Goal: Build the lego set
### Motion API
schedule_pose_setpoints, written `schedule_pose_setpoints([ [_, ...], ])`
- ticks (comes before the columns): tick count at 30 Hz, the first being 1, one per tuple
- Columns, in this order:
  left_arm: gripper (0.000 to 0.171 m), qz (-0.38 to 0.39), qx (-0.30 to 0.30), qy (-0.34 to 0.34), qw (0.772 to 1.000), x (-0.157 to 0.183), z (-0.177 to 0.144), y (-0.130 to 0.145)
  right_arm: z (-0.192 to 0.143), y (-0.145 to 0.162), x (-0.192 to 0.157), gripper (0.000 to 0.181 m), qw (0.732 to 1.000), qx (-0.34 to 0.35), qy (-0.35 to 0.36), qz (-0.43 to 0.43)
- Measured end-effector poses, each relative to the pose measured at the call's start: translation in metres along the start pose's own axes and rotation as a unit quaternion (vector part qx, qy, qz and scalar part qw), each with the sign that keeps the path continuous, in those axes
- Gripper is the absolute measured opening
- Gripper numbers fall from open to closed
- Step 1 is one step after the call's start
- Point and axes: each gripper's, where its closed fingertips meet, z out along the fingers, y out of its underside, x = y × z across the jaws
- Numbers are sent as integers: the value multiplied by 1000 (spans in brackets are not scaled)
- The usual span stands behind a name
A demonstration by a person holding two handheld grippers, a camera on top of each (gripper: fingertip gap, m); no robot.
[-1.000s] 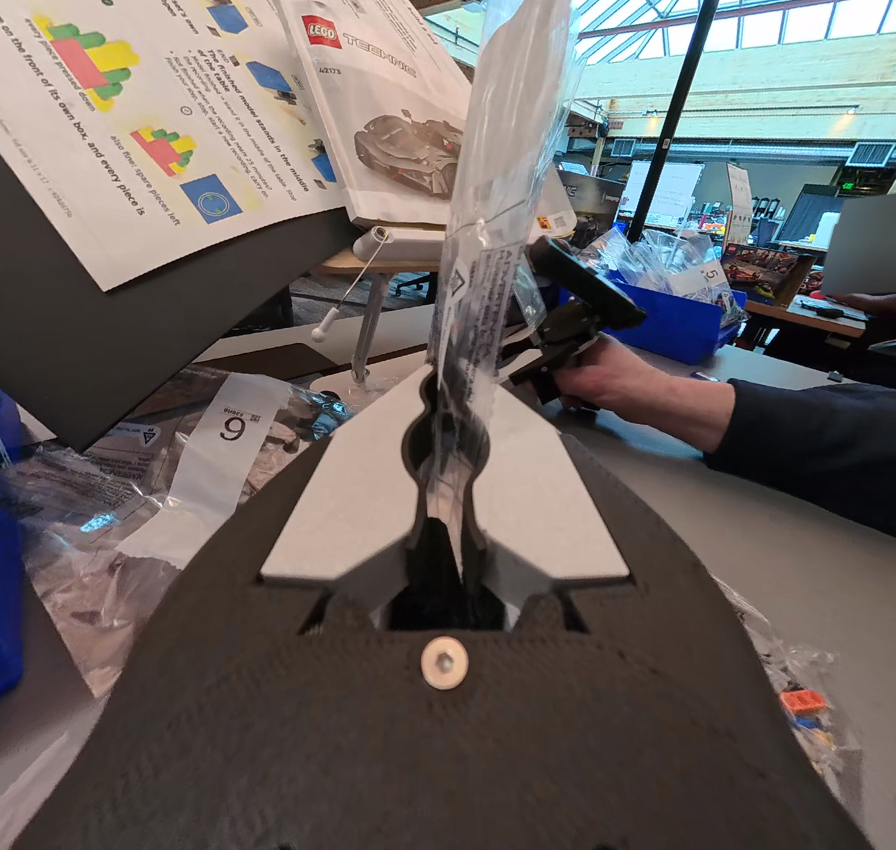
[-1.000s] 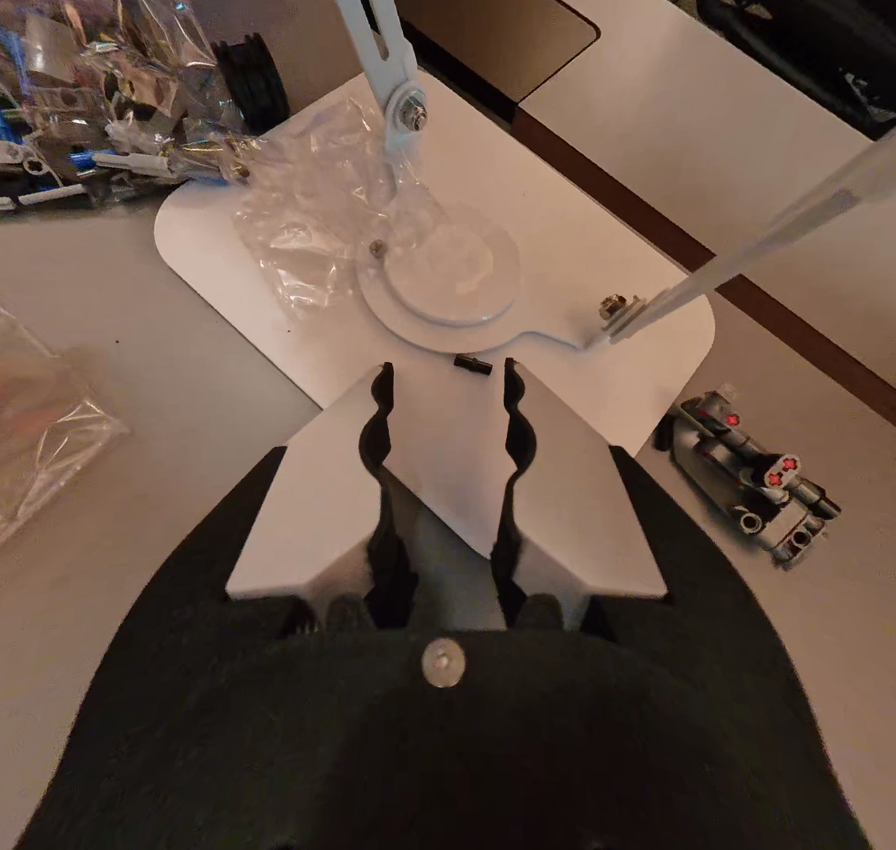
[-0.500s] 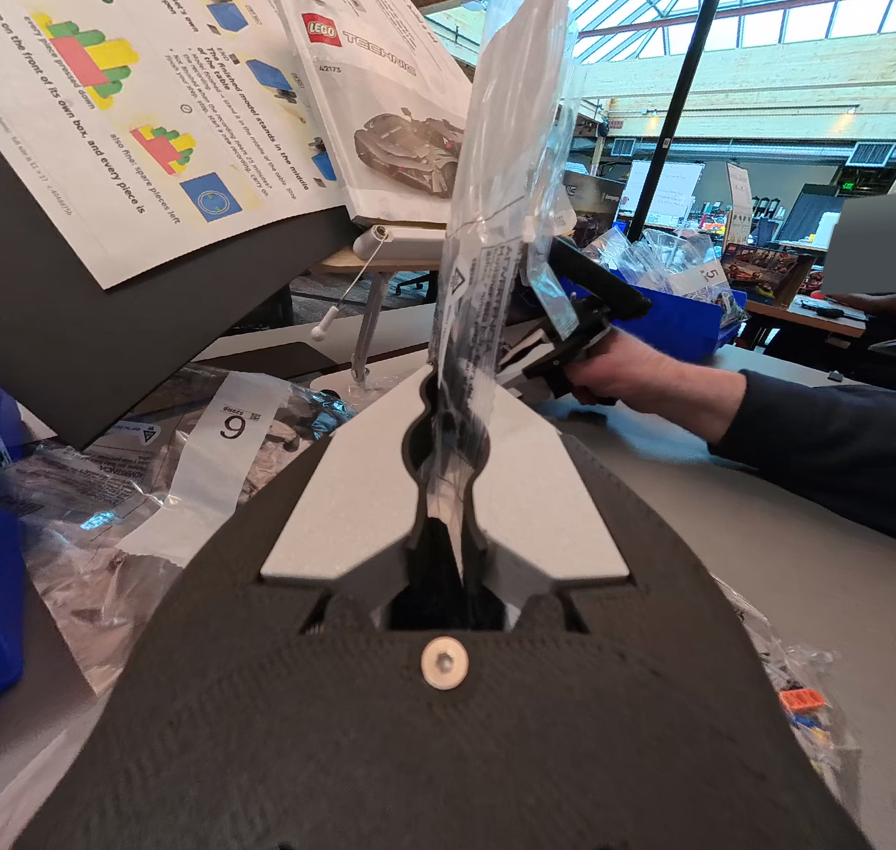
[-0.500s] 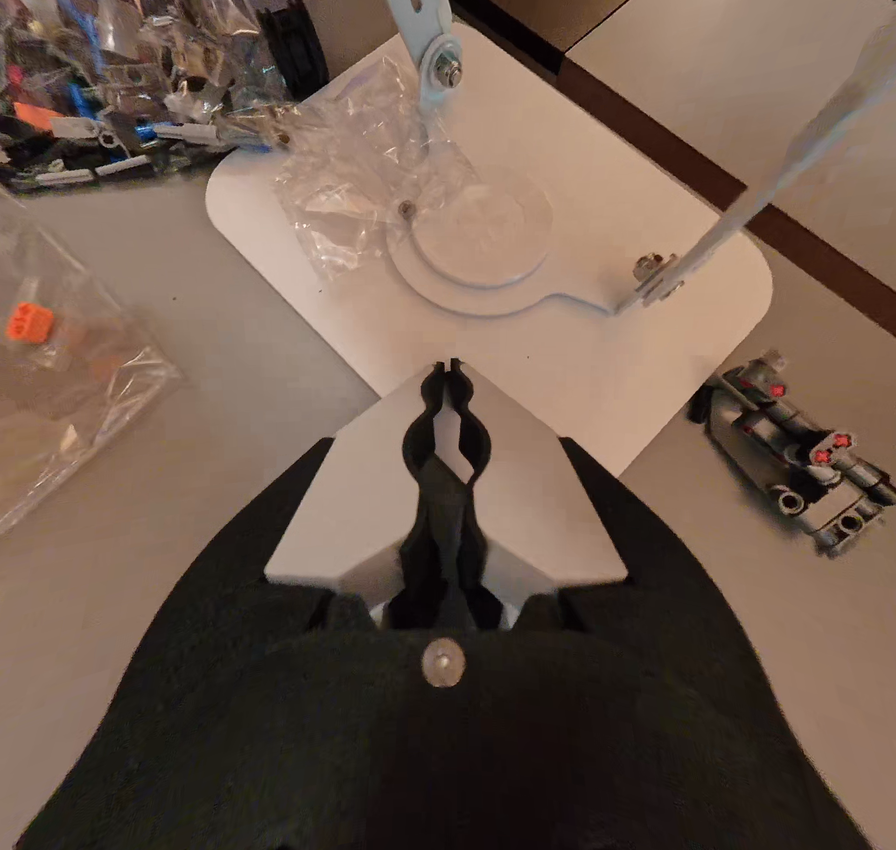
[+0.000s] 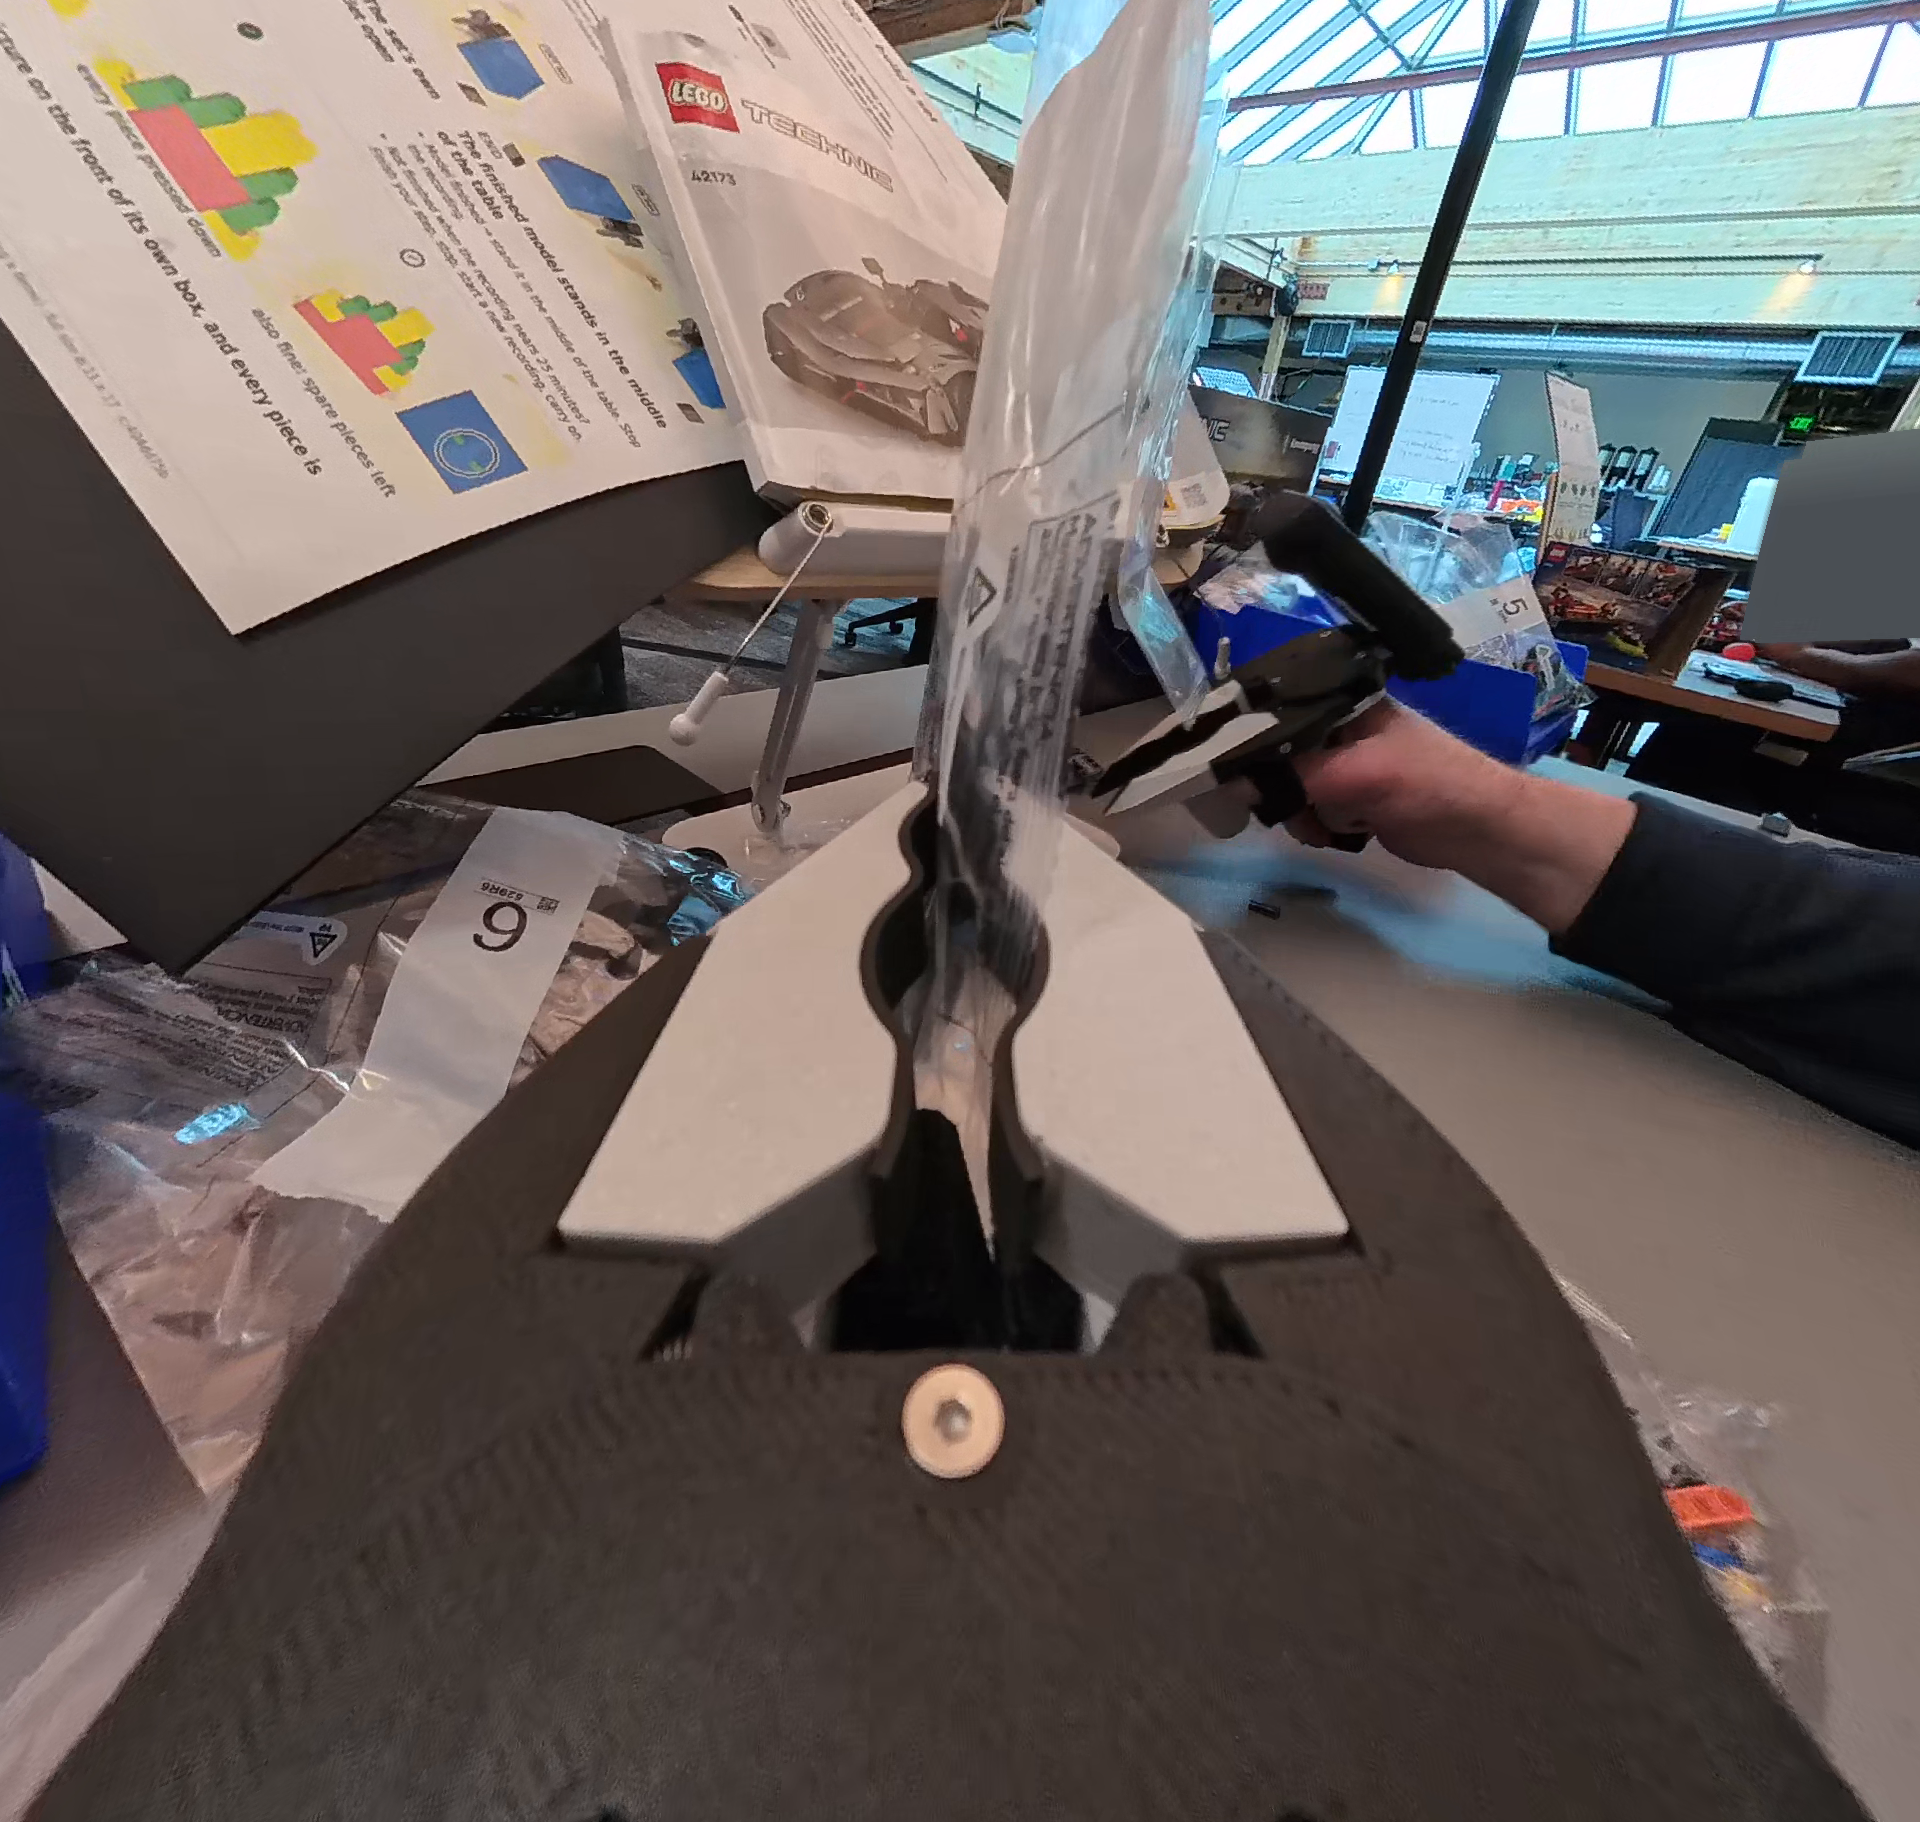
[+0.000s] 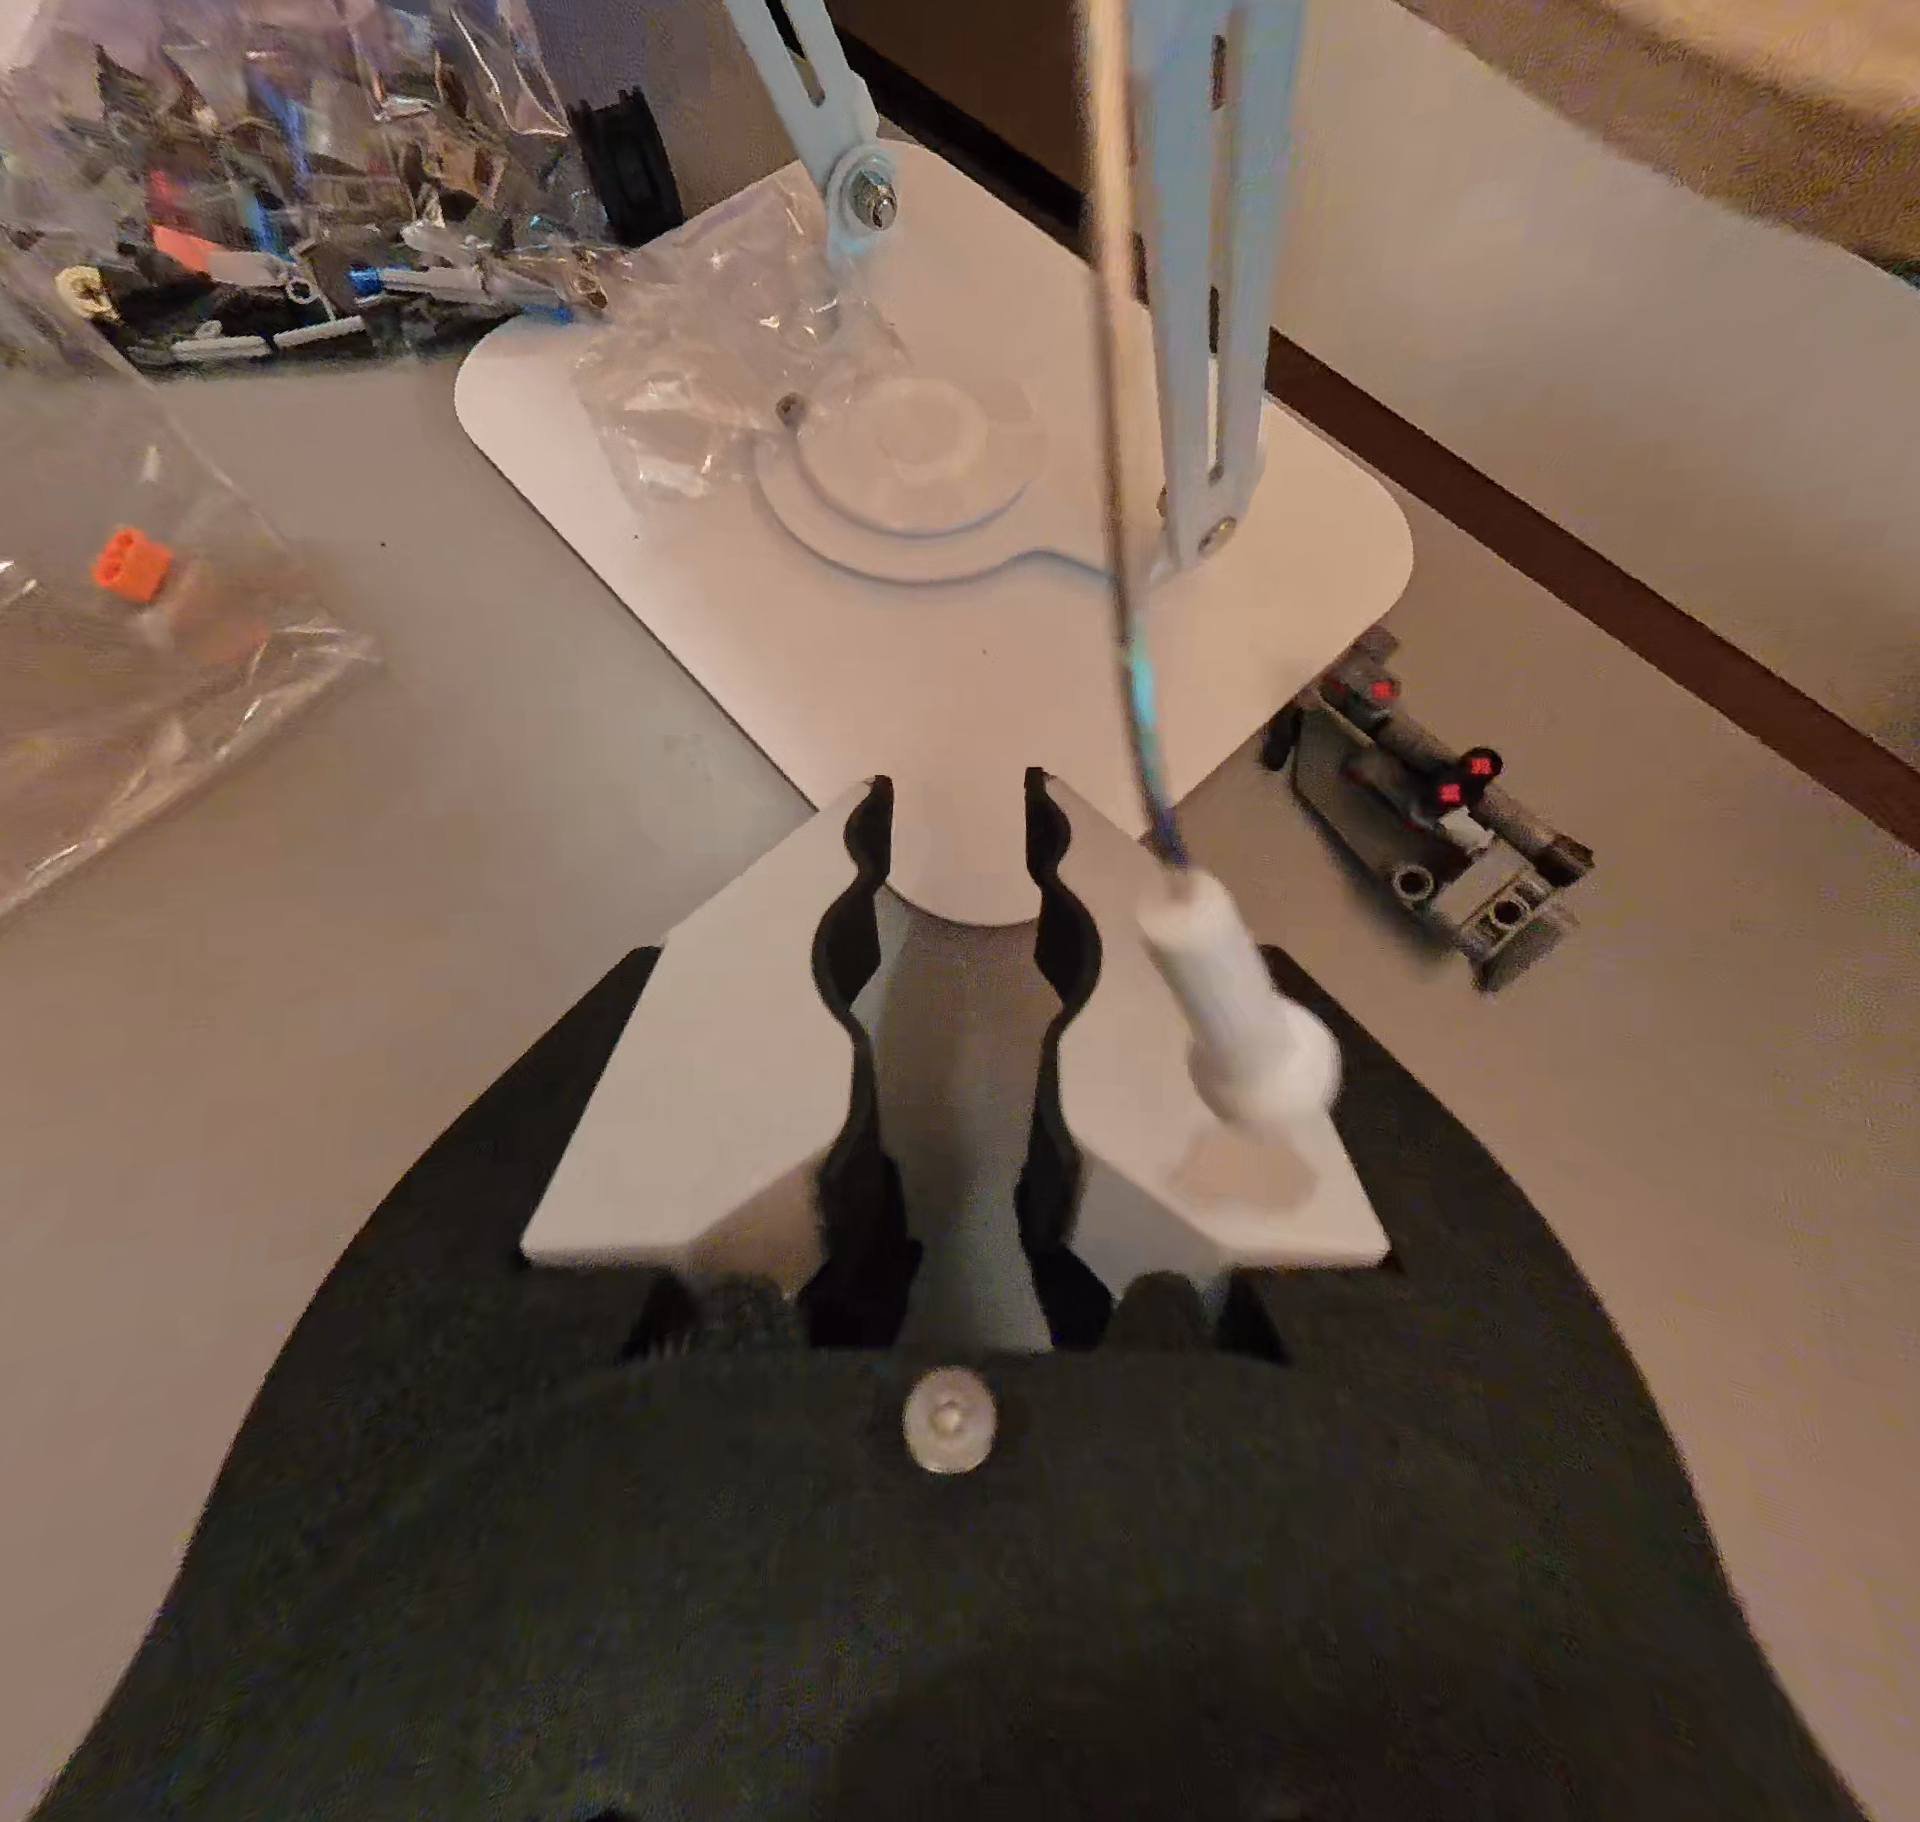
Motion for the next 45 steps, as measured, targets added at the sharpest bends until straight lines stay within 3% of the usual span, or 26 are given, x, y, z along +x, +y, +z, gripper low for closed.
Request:
schedule_pose_setpoints([
  [7, 1, 2, -6, 6, 1000, 4, 3, 2, -48, 47, -33, 34, 992, -78, -103, -7],
  [13, 2, 6, -18, 9, 1000, 6, 6, 9, -49, 76, -51, 25, 986, -148, -59, -39],
  [14, 2, 5, -21, 8, 1000, 6, 7, 10, -48, 74, -51, 6, 988, -144, -51, -39],
  [15, 2, 5, -22, 8, 1000, 6, 7, 11, -47, 74, -52, 0, 987, -147, -48, -39],
  [18, 2, 3, -23, 10, 1000, 6, 8, 12, -50, 76, -55, 0, 986, -150, -64, -33],
  [23, 2, 2, -28, 21, 999, 11, 11, 14, -77, 50, -60, 0, 992, -80, -95, -13],
  [25, 1, 3, -32, 26, 999, 13, 12, 16, -86, 55, -58, 23, 991, -98, -88, -32],
  [29, 2, 6, -37, 32, 999, 18, 15, 18, -80, 72, -54, 26, 988, -122, -96, -14],
  [33, 2, 5, -40, 34, 999, 18, 15, 20, -64, 88, -51, 16, 984, -158, -68, -38],
  [35, 2, 5, -42, 34, 999, 18, 16, 20, -63, 84, -57, 0, 985, -146, -83, -38],
  [37, 2, 4, -42, 35, 998, 18, 16, 21, -67, 84, -53, 0, 985, -152, -69, -44],
  [40, 1, 5, -44, 40, 998, 20, 17, 22, -83, 54, -62, 0, 991, -97, -87, -41],
  [44, 2, 6, -51, 44, 998, 23, 19, 25, -111, 33, -60, 0, 993, -87, -71, -46],
  [45, 2, 7, -51, 45, 998, 23, 19, 25, -114, 38, -61, 13, 991, -104, -73, -43],
])
